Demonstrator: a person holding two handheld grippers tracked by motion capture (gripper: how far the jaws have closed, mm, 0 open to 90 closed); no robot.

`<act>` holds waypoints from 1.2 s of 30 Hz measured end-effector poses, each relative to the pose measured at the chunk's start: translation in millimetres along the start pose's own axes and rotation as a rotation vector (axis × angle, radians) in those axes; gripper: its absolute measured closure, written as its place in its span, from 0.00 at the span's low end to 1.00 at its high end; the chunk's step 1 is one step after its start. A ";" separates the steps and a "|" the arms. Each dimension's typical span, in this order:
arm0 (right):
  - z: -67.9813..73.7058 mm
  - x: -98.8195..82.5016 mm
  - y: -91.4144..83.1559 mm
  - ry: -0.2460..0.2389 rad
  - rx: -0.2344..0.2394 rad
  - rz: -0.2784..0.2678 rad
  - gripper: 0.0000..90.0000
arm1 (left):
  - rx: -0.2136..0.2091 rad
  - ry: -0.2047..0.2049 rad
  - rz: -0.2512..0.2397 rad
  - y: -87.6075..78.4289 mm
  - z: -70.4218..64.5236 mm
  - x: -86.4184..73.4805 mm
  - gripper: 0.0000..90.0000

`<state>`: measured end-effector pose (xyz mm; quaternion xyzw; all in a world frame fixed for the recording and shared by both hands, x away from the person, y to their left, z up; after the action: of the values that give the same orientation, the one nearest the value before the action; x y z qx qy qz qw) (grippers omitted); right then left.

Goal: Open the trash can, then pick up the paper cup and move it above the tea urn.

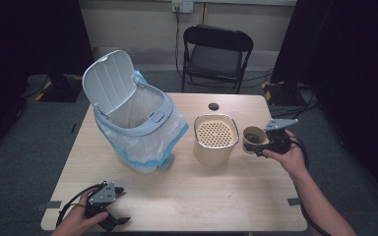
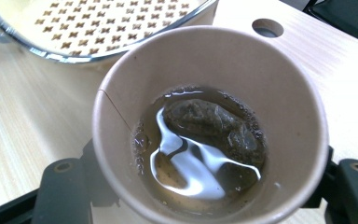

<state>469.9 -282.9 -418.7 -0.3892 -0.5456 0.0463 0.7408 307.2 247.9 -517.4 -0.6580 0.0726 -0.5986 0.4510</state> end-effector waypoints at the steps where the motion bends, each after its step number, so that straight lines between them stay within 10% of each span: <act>1: -1.3 1.7 0.3 -0.001 -0.004 0.002 0.32 | 0.000 0.000 0.001 -0.1 0.0 0.0 0.00; 36: -45.3 43.4 -5.9 0.001 -0.065 -0.022 0.32 | 0.002 -0.003 0.000 0.1 -0.5 0.0 0.00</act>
<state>523.4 -289.5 -386.1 -0.4072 -0.5507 0.0202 0.7283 306.8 247.7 -517.5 -0.6584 0.0713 -0.5977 0.4519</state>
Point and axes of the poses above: each handheld gripper's, and its own axes: y roughly forward along the jaws, x roughly out of its top, z roughly to its left, the point moved 2 cm from there along y, roughly forward along the jaws, and after that the axes turned 12 degrees about x, right-handed, at the moved point
